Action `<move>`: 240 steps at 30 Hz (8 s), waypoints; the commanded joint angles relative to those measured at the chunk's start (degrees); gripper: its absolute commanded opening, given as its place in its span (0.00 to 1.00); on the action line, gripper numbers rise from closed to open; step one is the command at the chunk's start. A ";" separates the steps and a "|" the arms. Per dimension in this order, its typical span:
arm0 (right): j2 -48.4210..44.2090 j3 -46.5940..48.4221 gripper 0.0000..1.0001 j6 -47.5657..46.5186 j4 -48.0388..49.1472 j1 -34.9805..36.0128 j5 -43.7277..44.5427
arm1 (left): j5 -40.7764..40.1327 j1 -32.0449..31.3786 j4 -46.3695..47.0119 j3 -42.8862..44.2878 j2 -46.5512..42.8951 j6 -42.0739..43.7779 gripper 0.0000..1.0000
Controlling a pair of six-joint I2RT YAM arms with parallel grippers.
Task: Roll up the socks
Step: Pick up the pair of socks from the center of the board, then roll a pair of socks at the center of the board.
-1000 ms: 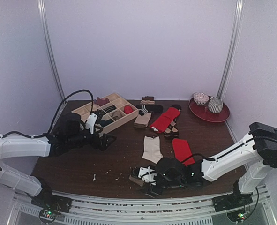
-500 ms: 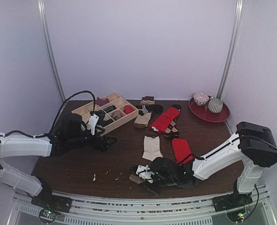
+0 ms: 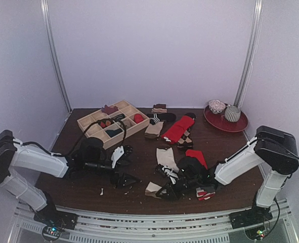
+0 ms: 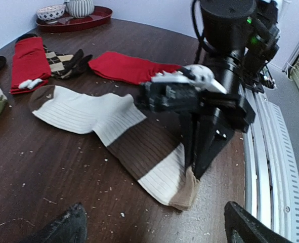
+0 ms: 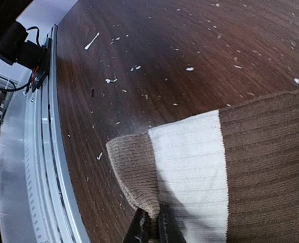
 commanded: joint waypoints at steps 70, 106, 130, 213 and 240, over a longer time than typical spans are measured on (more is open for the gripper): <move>-16.92 -2.97 0.46 -30.89 -13.73 10.86 18.55 | 8.93 -11.10 -29.31 21.94 31.33 -17.31 0.00; -1.85 -20.61 0.00 24.88 20.43 -1.50 0.36 | -4.11 -11.44 -2.96 12.69 9.41 -2.52 0.61; 7.18 -23.67 0.00 42.24 31.76 -3.32 -2.97 | 3.75 -14.53 -2.20 17.66 26.92 13.84 0.54; -8.19 -7.04 0.03 -2.09 -11.49 9.04 -0.40 | -6.82 -10.78 -1.46 8.62 7.58 0.07 0.58; 4.61 -4.00 0.03 2.47 -16.66 -2.01 -14.69 | 4.14 -14.81 -0.37 7.53 22.87 9.29 0.55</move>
